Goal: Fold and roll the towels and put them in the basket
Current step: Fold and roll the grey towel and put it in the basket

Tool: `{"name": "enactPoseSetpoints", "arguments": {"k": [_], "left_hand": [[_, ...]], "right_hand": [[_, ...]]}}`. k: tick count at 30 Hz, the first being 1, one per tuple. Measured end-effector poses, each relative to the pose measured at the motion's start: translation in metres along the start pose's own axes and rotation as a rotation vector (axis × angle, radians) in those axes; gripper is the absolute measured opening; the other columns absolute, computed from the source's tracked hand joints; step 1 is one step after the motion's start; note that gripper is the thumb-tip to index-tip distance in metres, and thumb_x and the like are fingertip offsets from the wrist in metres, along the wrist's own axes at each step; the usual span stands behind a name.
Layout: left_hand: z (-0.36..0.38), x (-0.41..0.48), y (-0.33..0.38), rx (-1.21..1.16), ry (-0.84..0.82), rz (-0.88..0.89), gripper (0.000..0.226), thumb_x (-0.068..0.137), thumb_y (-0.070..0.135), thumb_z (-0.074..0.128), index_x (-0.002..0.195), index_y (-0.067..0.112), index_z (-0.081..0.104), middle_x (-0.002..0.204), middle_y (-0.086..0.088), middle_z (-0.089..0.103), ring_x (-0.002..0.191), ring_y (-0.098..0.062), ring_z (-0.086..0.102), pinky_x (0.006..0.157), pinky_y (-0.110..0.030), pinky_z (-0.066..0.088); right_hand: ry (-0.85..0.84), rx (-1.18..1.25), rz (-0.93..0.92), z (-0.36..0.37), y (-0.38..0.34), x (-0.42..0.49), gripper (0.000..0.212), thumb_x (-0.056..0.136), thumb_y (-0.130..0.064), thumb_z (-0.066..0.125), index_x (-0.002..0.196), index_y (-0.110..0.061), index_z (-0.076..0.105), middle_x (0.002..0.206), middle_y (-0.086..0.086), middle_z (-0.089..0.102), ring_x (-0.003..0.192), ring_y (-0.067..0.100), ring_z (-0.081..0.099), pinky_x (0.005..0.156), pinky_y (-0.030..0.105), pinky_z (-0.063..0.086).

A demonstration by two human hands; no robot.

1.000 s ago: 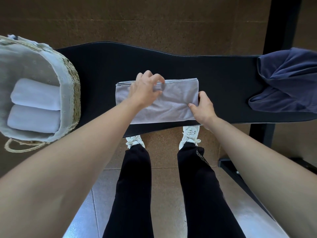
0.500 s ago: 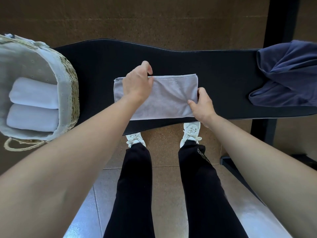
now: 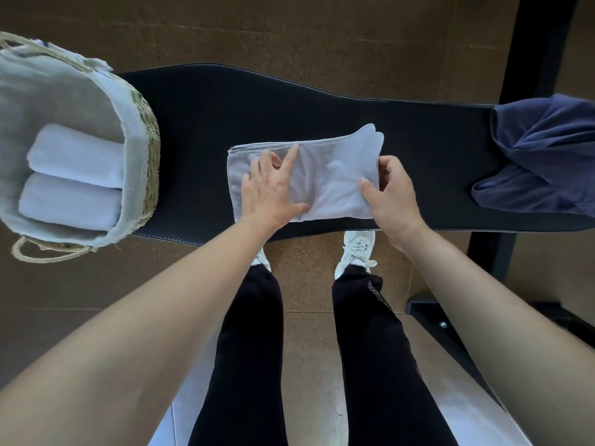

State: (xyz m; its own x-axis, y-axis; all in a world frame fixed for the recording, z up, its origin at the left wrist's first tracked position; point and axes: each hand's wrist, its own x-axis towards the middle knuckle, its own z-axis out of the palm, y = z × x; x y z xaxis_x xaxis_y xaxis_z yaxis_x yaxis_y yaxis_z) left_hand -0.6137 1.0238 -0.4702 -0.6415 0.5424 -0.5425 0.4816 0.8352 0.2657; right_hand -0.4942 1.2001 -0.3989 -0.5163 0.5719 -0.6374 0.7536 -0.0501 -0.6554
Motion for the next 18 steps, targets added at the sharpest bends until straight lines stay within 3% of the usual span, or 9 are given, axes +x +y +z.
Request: {"name": "enactPoseSetpoints", "arguments": {"k": [2,4,7,9,11,13,15,18], "left_hand": [[0.0,-0.006,-0.003,-0.049,-0.024,-0.012,0.132,0.061,0.065,0.086,0.162,0.038,0.005,0.132,-0.004,0.035,0.119,-0.023,0.04,0.093,-0.038,0.048],[-0.003,-0.015,-0.01,-0.208,0.01,-0.002,0.128,0.064,0.056,0.089,0.163,0.034,0.01,0.135,-0.003,0.035,0.12,-0.02,0.044,0.09,-0.034,0.051],[-0.007,-0.031,-0.031,-0.46,0.191,-0.076,0.078,0.081,0.032,0.081,0.15,0.028,0.044,0.123,0.003,0.048,0.101,-0.012,0.055,0.074,-0.035,0.057],[-0.006,-0.039,-0.051,-0.692,0.263,-0.247,0.045,0.088,0.021,0.071,0.131,0.025,0.061,0.106,0.007,0.059,0.088,-0.008,0.059,0.08,-0.04,0.058],[-0.009,-0.044,-0.069,-1.001,0.205,-0.411,0.031,0.094,0.017,0.065,0.124,0.022,0.066,0.098,0.006,0.067,0.085,-0.007,0.062,0.088,-0.039,0.057],[-0.016,-0.047,-0.08,-1.23,0.088,-0.499,0.027,0.102,0.017,0.058,0.127,0.018,0.067,0.102,0.002,0.071,0.087,-0.01,0.064,0.086,-0.033,0.057],[-0.024,-0.048,-0.084,-1.379,-0.024,-0.568,0.029,0.107,0.026,0.048,0.128,0.018,0.067,0.11,-0.003,0.074,0.093,-0.014,0.067,0.089,-0.033,0.056],[-0.029,-0.046,-0.09,-1.506,-0.135,-0.621,0.044,0.108,0.048,0.038,0.125,0.021,0.069,0.12,-0.005,0.075,0.108,-0.022,0.07,0.099,-0.039,0.054]], "right_hand": [[-0.024,0.016,-0.039,0.007,-0.014,-0.005,0.022,0.098,-0.015,0.062,0.119,-0.018,0.054,0.114,0.001,0.063,0.103,0.019,0.064,0.082,0.027,0.058],[-0.049,0.035,-0.07,0.017,-0.027,-0.009,0.022,0.098,-0.015,0.062,0.118,-0.019,0.055,0.114,0.002,0.063,0.102,0.019,0.064,0.081,0.026,0.058],[-0.091,0.032,-0.12,0.037,-0.043,-0.012,0.026,0.097,-0.015,0.063,0.121,-0.019,0.055,0.114,0.001,0.063,0.102,0.018,0.063,0.086,0.031,0.058],[-0.123,0.002,-0.153,0.053,-0.048,-0.014,0.029,0.096,-0.014,0.064,0.122,-0.019,0.055,0.108,0.0,0.064,0.094,0.015,0.063,0.082,0.031,0.056],[-0.149,-0.03,-0.183,0.073,-0.05,-0.016,0.029,0.095,-0.013,0.064,0.122,-0.018,0.055,0.093,-0.002,0.06,0.076,0.008,0.057,0.071,0.027,0.053],[-0.177,-0.087,-0.216,0.096,-0.05,-0.019,0.029,0.096,-0.012,0.064,0.122,-0.018,0.055,0.084,-0.006,0.054,0.066,0.004,0.05,0.061,0.019,0.046],[-0.21,-0.159,-0.238,0.12,-0.049,-0.022,0.032,0.097,-0.012,0.063,0.126,-0.019,0.053,0.085,-0.01,0.053,0.068,0.004,0.052,0.061,0.015,0.044],[-0.273,-0.255,-0.235,0.153,-0.042,-0.025,0.034,0.098,-0.015,0.062,0.129,-0.022,0.051,0.094,-0.009,0.057,0.077,0.006,0.057,0.068,0.019,0.047]]}}
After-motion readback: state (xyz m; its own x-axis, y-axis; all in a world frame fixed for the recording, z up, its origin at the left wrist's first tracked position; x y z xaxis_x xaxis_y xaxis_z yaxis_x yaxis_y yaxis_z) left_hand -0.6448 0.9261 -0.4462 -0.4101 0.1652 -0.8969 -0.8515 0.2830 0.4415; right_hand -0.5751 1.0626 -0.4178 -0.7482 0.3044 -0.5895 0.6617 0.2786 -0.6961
